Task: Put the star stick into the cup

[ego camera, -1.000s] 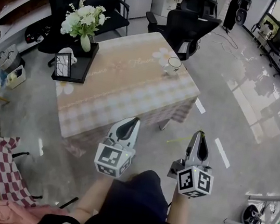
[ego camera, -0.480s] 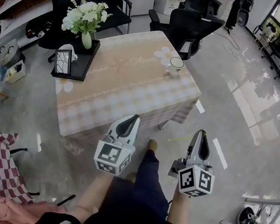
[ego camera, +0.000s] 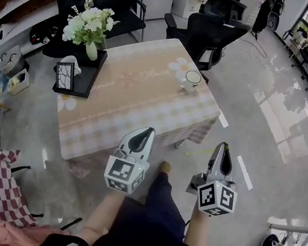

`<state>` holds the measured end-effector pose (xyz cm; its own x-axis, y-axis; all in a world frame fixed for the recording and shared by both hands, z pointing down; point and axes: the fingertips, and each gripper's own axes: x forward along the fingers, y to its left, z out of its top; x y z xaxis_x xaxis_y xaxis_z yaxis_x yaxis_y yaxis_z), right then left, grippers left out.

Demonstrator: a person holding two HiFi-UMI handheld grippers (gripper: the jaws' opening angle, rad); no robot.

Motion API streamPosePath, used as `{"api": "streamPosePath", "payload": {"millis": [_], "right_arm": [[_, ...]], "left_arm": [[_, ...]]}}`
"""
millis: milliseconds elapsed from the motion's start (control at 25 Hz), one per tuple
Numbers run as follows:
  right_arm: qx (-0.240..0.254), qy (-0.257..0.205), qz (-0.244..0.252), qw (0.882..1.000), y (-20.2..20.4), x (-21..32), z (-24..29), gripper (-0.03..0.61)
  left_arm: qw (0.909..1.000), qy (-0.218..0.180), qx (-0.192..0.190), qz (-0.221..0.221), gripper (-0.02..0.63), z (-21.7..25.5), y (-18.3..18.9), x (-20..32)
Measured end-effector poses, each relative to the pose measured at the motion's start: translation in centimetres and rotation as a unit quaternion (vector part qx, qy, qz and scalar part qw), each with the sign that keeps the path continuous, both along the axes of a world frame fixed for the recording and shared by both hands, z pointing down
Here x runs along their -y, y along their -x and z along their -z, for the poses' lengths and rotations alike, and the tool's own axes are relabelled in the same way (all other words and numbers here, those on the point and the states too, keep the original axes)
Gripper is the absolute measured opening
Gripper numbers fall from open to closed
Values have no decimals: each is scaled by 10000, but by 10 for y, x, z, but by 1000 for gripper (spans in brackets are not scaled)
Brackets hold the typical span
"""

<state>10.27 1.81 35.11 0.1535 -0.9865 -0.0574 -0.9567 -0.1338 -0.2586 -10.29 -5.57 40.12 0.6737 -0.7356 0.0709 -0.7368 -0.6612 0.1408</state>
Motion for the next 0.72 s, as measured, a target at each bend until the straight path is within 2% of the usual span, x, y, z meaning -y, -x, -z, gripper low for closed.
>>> {"api": "streamPosePath", "payload": {"millis": [240, 720], "right_arm": [[-14, 31, 38, 10000, -20, 30, 2, 15], [61, 123, 281, 9995, -48, 103, -3, 15]], "left_arm": [[9999, -6, -11, -103, 12, 4, -28, 27], [9999, 104, 99, 62, 12, -2, -57, 90]]}}
